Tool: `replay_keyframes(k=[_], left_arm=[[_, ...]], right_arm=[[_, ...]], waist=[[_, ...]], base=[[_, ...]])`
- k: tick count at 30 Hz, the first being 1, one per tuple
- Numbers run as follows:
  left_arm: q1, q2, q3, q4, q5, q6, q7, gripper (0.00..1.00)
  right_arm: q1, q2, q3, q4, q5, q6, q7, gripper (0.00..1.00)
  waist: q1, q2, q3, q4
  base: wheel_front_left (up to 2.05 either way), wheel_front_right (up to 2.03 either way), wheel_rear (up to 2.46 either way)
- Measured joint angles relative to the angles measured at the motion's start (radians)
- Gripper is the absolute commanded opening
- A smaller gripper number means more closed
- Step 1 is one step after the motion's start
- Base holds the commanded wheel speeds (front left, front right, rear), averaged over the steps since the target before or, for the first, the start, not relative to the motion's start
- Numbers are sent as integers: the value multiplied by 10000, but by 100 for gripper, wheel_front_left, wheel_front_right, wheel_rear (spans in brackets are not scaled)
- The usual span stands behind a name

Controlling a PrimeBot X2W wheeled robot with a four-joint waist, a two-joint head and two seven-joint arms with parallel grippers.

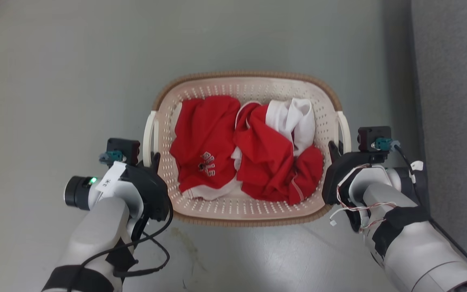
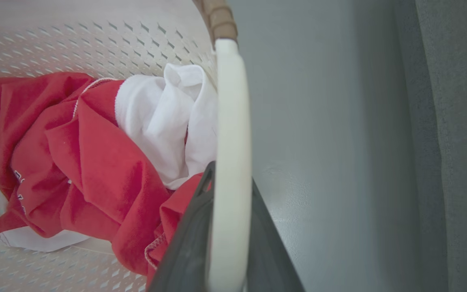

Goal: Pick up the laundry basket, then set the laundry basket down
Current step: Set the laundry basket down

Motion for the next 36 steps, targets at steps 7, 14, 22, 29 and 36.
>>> replay_keyframes(k=[7, 14, 22, 29, 36], left_arm=[[-426, -4, 0, -67, 63, 38, -288, 0], [-754, -6, 13, -111, 73, 100, -662, 0], [-1289, -25, 29, -144, 73, 121, -892, 0], [-1465, -44, 38, -130, 73, 119, -1049, 0], [-1612, -65, 31, -117, 86, 109, -1151, 0]], right_arm=[[-328, -59, -54, 0, -2, -31, -428, 0], [-659, -119, -81, -6, -102, -31, -803, 0], [-1135, -232, -123, -6, -178, -67, -1047, 0], [-1251, -272, -153, 6, -182, -73, -1206, 0], [-1438, -330, -182, 10, -209, -73, -1294, 0]], waist=[[0, 0, 673, 77], [0, 0, 1270, 171], [0, 0, 1982, 287], [0, 0, 2422, 368], [0, 1, 2827, 420]], base=[[0, 0, 0], [0, 0, 0], [0, 0, 0], [0, 0, 0], [0, 0, 0]])
